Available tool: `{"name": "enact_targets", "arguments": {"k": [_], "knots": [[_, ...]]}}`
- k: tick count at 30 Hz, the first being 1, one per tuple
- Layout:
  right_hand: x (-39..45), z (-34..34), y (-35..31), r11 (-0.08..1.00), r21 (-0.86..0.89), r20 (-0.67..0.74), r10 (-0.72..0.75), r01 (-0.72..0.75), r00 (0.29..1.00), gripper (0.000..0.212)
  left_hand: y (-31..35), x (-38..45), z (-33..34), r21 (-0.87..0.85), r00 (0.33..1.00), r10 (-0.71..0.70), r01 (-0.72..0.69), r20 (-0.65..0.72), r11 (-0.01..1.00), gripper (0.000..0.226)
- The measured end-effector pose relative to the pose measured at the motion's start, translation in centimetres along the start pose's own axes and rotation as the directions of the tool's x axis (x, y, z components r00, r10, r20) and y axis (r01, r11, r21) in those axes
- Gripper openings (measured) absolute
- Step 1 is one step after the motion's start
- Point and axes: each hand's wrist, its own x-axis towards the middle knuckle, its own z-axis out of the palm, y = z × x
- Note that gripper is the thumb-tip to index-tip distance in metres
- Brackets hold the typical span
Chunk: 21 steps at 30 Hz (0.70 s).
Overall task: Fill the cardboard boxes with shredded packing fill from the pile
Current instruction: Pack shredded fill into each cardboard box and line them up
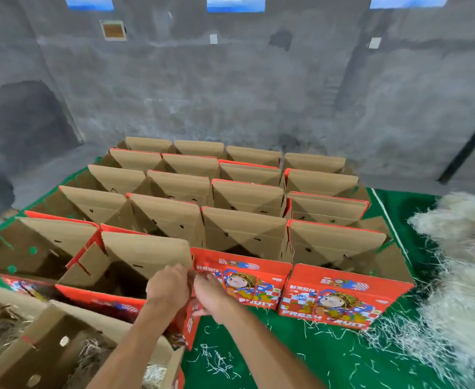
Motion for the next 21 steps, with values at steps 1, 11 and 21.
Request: {"name": "enact_targets", "arguments": {"k": [1,11,21], "knots": [[-0.6,-0.2,0.4,1.000,0.021,0.016,-0.002,0.001,1.000,0.048,0.4,-0.8,-0.1,0.018,1.000,0.006,-0.006,0.000,1.000,0.025],[-6.1,-1.8,6.2,0.999,-0.026,0.138,-0.043,0.048,0.990,0.037,2.1,-7.4,-0.7,0.035,0.993,-0.096,0.094,0.073,0.995,0.032],[-6.5,-1.9,5.6,0.987,-0.066,0.071,-0.141,0.146,0.987,0.039,-0.1,-9.7,-1.3,0.000,0.974,-0.191,0.193,0.123,0.981,0.033]]}}
